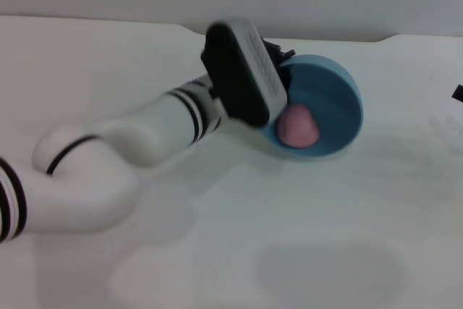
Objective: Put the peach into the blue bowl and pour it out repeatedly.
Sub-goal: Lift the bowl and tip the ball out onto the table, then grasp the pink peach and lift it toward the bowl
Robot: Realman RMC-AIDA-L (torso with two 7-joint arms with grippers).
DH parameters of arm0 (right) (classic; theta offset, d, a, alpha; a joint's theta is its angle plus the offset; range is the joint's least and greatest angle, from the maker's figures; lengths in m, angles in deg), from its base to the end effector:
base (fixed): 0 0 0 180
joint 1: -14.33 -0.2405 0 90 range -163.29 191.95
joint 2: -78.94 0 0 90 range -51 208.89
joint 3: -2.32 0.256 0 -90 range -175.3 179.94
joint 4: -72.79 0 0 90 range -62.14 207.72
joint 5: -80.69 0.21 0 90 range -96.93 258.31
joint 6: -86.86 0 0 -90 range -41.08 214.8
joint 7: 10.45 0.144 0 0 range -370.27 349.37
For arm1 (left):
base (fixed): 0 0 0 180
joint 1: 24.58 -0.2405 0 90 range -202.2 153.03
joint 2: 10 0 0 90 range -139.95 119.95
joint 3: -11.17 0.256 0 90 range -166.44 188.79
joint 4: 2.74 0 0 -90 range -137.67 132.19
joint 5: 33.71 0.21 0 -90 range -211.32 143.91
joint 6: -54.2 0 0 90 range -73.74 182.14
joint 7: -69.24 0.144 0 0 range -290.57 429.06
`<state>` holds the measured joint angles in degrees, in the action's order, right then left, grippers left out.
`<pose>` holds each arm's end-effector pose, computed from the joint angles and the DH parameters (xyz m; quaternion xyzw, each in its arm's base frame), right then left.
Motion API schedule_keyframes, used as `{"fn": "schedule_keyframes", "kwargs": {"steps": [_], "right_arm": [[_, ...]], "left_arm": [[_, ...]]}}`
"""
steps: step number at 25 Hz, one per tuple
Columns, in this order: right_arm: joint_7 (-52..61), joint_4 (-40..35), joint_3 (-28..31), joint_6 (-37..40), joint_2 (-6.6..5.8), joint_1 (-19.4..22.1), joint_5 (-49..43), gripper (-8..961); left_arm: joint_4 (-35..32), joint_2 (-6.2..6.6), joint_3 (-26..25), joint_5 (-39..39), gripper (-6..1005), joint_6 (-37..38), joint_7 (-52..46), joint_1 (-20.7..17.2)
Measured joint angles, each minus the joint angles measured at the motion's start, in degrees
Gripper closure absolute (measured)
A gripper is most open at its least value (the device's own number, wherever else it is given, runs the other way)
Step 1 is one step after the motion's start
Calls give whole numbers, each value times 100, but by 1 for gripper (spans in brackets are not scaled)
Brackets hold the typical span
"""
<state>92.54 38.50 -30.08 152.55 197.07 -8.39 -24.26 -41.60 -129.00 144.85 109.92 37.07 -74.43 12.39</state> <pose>0.3537 0.3360 0.0381 -0.7231 0.5316 0.3048 0.3189 -0.1778 0.3771 -0.1363 -0.9041 0.0924 -0.0453 0.4147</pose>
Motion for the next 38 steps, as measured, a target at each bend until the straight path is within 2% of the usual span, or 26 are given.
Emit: {"fn": "schedule_keyframes", "kwargs": {"steps": [1,2,3,7,8,15,24,27,30,32,33,34,38], "right_arm": [[-1,1,2,7,-1,-4,1,459],[-2,2,3,12,-1,-7,1,457],[-2,2,3,12,-1,-7,1,456],[-5,6,7,4,-1,-25,2,451],[-5,6,7,4,-1,-25,2,449],[-7,10,13,34,4,-58,2,440],[-7,11,-3,51,24,-7,1,428],[-38,10,-89,106,21,-43,-33,424],[-217,10,-279,192,21,-105,-43,420],[-284,10,-445,220,22,-169,-47,418],[-288,22,-645,224,23,-240,-60,416],[-288,28,-726,219,24,-271,-61,415],[-302,34,-917,206,31,-389,-61,410]], "left_arm": [[144,-8,302,-28,1001,-607,421,-80],[157,-8,433,-45,1001,-880,634,-159],[157,-8,433,-45,1001,-880,634,-159],[158,-9,742,-55,1001,-1780,1597,-422],[158,-9,742,-55,1001,-1780,1597,-422],[285,-10,1288,-144,1001,-2237,3278,-445],[281,-9,1343,-890,1000,-2744,3277,-415],[96,-9,1262,-1515,1000,-2748,3011,-393],[-223,-3,869,-2325,1000,-2524,2699,-363],[-432,26,460,-2538,1000,-2086,2559,-365],[-655,48,-36,-2627,1000,-1439,2517,-396],[-655,48,-36,-2627,1001,-1439,2517,-396],[-887,53,-1558,-2647,1001,575,2458,-368]]}}
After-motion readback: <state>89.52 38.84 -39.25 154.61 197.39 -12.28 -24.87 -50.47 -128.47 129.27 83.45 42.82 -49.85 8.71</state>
